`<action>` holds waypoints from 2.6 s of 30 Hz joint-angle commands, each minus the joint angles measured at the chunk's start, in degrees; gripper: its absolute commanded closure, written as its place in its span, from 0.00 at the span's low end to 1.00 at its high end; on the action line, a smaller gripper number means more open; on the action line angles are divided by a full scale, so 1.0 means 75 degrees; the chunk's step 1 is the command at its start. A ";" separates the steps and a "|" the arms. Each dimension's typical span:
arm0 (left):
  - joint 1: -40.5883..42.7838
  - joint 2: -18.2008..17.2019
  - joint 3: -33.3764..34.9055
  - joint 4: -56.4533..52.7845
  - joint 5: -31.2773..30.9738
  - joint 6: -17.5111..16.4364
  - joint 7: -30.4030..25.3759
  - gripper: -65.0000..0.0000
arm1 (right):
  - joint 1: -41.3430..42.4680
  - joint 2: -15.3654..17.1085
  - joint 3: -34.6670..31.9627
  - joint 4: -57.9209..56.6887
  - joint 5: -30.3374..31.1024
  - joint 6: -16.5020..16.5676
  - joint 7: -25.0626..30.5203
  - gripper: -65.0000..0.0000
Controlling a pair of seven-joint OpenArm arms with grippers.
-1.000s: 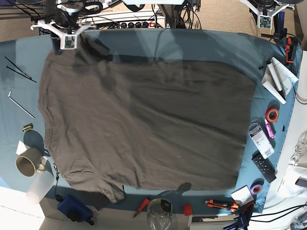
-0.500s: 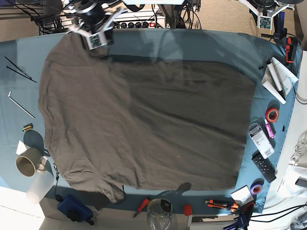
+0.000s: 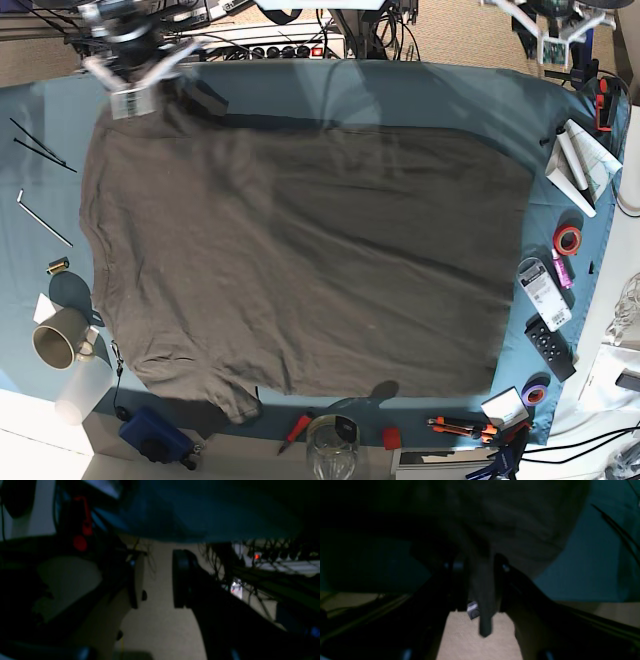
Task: Fold the T-shirt properly
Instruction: 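Lower the right gripper to the shirt's shoulder corner and pinch it, then lower the left gripper to the other shoulder corner and pinch it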
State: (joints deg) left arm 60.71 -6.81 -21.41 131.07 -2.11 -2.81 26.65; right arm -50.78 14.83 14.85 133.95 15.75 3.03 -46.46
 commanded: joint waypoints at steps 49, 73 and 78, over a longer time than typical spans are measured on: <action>-0.1955 0.0017 -0.0015 0.0076 -0.0793 0.0041 0.0335 0.45 | 0.1591 -0.0029 0.5135 -0.4925 0.8008 0.4619 -0.3235 0.65; -0.3966 0.0210 -0.0015 -0.2084 -0.2404 -0.0230 0.0731 0.49 | 0.1585 -0.0032 0.5135 -0.4925 0.7694 0.4622 -0.3124 0.65; -0.4164 0.0233 -0.0015 -0.2229 -0.2608 -0.0178 0.0737 0.51 | 0.1585 -0.0029 0.5135 -0.4925 0.7694 0.4622 -0.3118 0.65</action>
State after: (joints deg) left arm 29.28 -4.93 -21.39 113.54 -21.32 -4.16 33.39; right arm -38.30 13.63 52.73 96.20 72.10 37.34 -70.91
